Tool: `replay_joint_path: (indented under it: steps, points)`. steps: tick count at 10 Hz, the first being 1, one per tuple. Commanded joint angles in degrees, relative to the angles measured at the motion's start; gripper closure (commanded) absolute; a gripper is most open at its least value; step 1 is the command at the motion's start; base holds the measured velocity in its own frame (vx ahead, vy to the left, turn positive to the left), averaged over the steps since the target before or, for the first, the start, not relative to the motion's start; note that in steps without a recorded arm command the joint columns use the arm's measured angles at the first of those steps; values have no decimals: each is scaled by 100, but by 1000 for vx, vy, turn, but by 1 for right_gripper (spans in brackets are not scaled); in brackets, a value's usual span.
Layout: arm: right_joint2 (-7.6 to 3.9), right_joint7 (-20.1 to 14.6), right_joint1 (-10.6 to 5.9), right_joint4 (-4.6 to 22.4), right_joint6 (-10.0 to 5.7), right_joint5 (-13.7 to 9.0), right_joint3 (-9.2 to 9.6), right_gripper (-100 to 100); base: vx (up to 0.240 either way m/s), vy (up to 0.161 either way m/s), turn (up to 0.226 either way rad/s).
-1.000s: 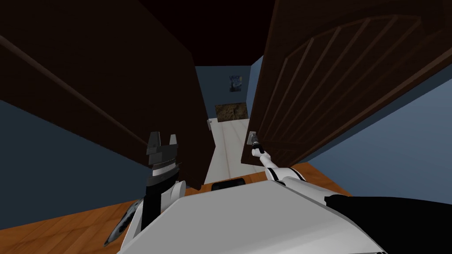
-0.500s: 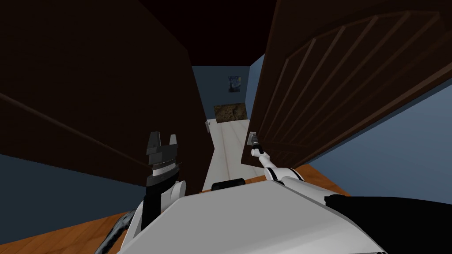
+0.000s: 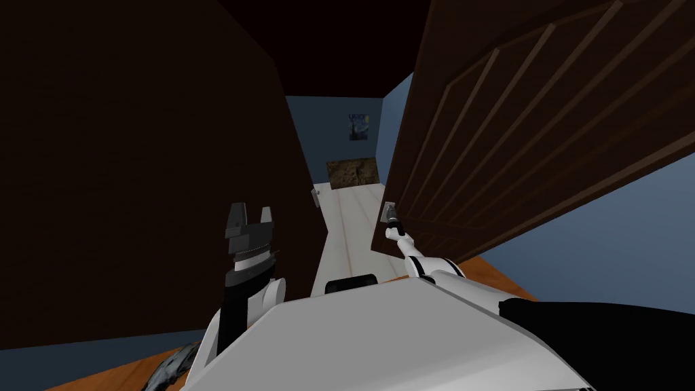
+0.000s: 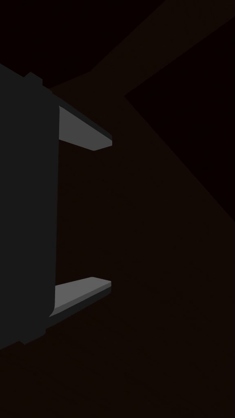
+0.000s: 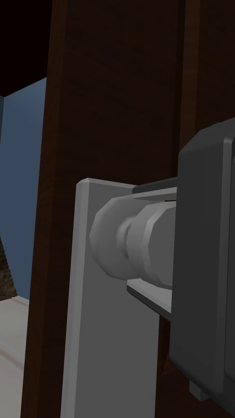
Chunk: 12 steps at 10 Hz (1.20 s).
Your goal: Push the door open
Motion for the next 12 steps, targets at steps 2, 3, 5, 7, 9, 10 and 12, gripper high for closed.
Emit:
replay_joint_path:
  steps: [2, 3, 5, 7, 9, 10, 12]
  points:
    - [53, 283, -77, 63, -61, -86, -255, 100, 207, 1, -99]
    - [86, 380, -106, 80, -79, -115, -341, 100, 249, 3, -115]
    - [120, 480, -135, 96, -97, -145, -429, 100, 190, -11, -59]
    - [171, 630, -178, 122, -123, -190, -561, 100, 62, -9, -39]
    - [238, 828, -236, 155, -159, -250, -735, 100, 200, 18, -121]
    - [271, 925, -264, 171, -176, -279, -820, 100, 201, -12, -107]
    - [333, 1108, -317, 202, -208, -333, -980, 100, 188, 2, -94]
